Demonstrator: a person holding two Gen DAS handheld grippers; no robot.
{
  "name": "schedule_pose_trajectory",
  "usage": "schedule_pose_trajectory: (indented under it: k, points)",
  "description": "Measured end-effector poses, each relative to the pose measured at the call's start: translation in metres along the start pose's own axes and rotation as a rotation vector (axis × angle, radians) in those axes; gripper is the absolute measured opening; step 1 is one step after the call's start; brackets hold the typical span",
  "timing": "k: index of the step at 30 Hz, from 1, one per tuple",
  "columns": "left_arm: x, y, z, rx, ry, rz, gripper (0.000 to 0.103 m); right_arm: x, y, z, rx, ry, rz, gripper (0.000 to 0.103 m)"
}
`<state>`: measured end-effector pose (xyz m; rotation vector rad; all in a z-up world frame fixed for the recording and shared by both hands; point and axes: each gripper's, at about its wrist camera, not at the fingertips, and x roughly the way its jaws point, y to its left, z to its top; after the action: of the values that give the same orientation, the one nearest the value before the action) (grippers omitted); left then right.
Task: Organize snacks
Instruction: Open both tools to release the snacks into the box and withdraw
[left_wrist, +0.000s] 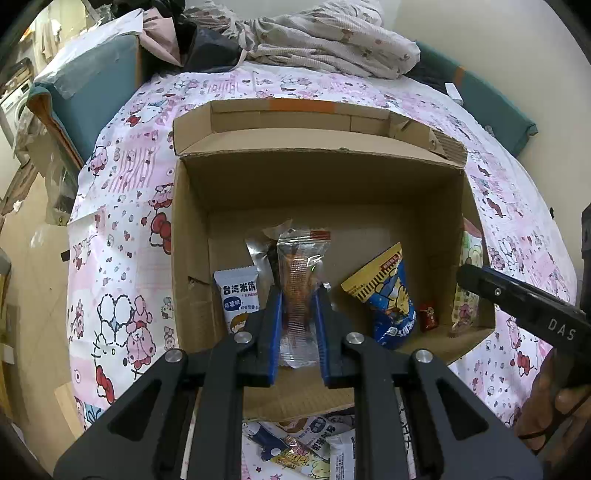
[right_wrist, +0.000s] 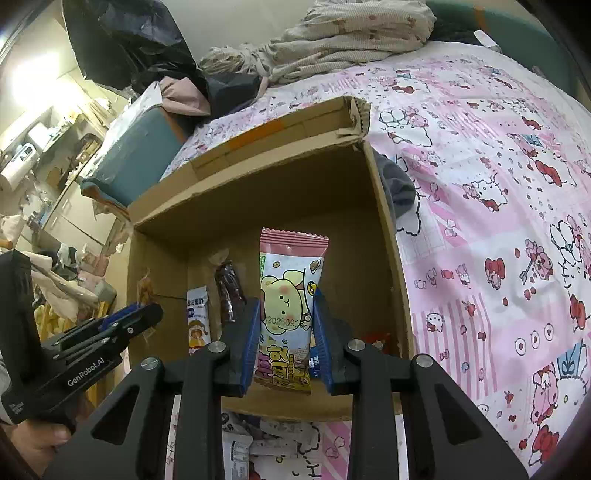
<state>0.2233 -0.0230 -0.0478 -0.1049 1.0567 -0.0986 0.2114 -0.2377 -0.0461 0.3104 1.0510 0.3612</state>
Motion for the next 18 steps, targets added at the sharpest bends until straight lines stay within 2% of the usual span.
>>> schedule_pose_trajectory:
  k: [18]
  points:
    - [0.006,-0.002,-0.004,0.014,-0.001,0.015,0.016,0.012,-0.002,-0.003,0.012,0.055,-0.023,0.03]
